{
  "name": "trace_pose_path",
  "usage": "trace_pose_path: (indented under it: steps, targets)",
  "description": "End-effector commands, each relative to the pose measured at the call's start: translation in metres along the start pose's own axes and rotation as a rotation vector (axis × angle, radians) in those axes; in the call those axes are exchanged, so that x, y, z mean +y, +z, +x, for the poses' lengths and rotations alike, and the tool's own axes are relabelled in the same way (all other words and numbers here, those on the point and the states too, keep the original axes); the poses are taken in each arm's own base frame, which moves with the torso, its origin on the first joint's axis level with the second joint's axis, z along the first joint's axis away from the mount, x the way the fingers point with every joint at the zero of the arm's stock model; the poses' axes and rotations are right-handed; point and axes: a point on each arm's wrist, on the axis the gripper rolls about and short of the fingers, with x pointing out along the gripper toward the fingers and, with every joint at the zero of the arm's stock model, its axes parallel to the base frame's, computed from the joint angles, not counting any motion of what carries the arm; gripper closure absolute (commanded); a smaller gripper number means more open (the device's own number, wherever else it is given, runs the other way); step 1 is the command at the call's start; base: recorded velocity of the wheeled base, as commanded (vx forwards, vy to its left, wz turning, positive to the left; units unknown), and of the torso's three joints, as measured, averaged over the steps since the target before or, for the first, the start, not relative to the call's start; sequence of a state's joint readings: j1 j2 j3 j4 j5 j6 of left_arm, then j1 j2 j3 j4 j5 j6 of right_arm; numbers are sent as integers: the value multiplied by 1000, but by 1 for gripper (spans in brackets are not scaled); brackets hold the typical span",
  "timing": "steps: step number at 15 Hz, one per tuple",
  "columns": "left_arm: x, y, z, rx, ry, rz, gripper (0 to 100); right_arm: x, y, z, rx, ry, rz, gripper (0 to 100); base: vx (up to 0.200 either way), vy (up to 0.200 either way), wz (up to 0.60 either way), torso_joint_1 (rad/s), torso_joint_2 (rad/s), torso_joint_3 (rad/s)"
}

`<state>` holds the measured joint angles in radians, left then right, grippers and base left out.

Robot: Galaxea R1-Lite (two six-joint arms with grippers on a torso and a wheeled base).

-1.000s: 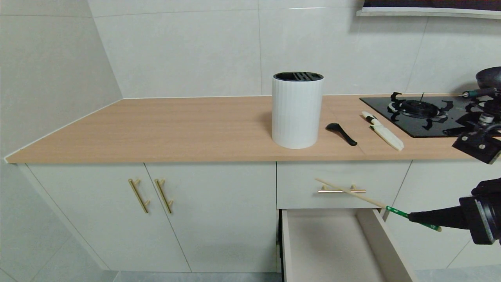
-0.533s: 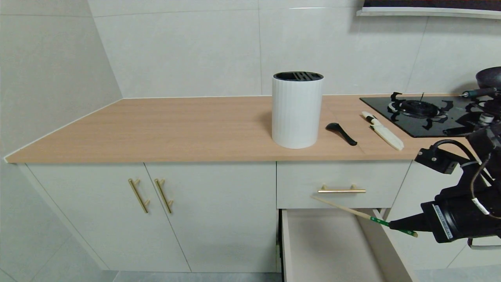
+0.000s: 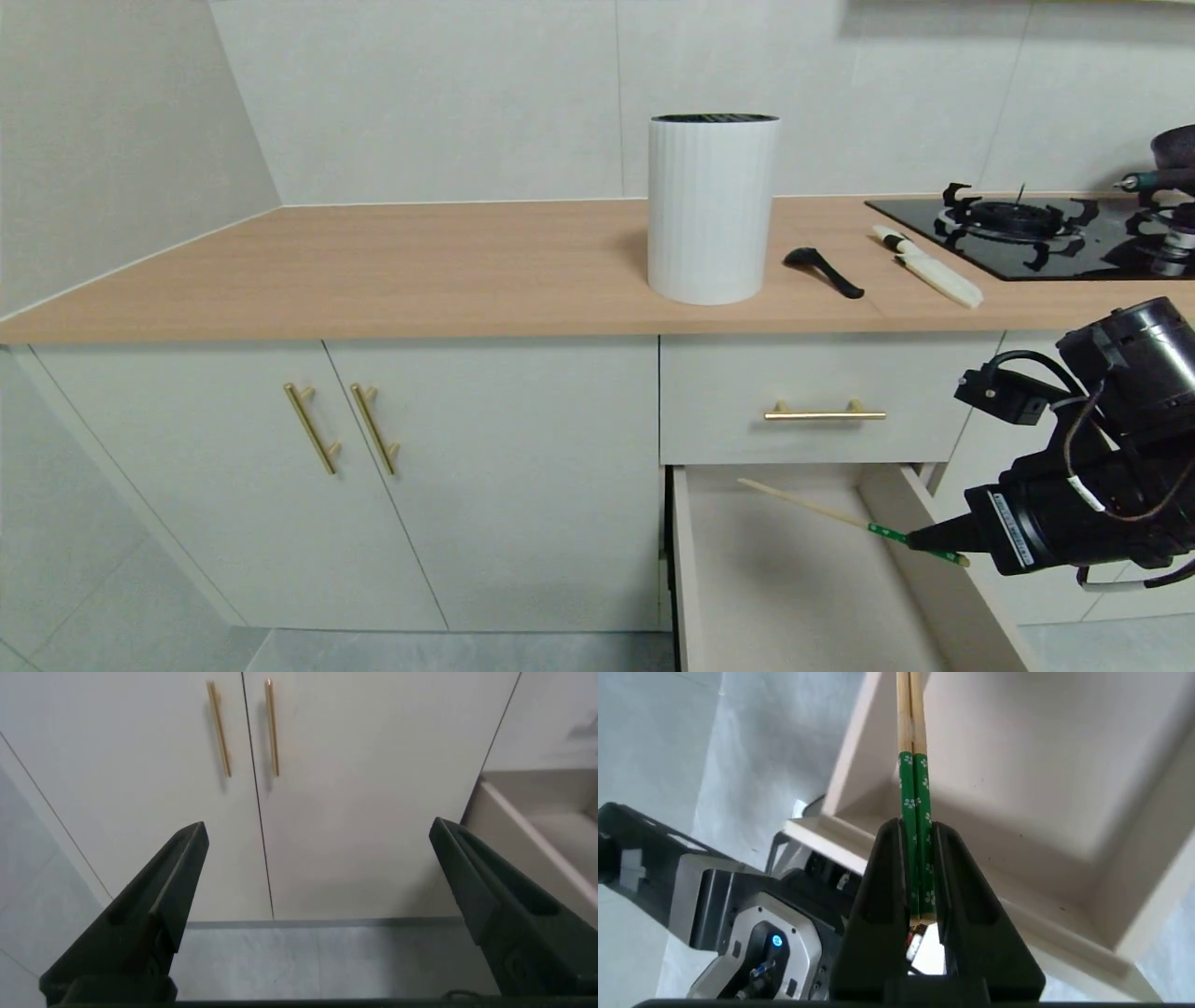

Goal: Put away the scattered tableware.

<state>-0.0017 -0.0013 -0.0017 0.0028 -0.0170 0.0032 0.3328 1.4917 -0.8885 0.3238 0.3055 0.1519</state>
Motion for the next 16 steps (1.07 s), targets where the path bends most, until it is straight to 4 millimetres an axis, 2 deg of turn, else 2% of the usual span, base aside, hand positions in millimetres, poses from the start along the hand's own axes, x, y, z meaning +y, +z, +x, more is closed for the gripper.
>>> trace_pose_path:
  steps: [1, 6, 10, 12, 16]
  targets:
    - [0, 0, 0, 2, 0, 0, 0, -2, 0, 4, 14, -2, 7, 100, 0, 0, 0, -134, 452, 300]
    - [0, 0, 0, 2, 0, 0, 0, -4, 1, 11, 36, -21, 15, 100, 0, 0, 0, -96, 418, 316]
    - [0, 0, 0, 2, 0, 0, 0, -6, 2, 18, 51, -29, 18, 100, 0, 0, 0, -19, 88, 60]
    - [0, 0, 0, 2, 0, 0, 0, -12, 4, 36, 64, -45, 22, 100, 0, 0, 0, 0, 0, 0]
    - [0, 0, 0, 2, 0, 0, 0, -31, 12, 96, 95, -182, 86, 100, 0, 0, 0, 0, 0, 0]
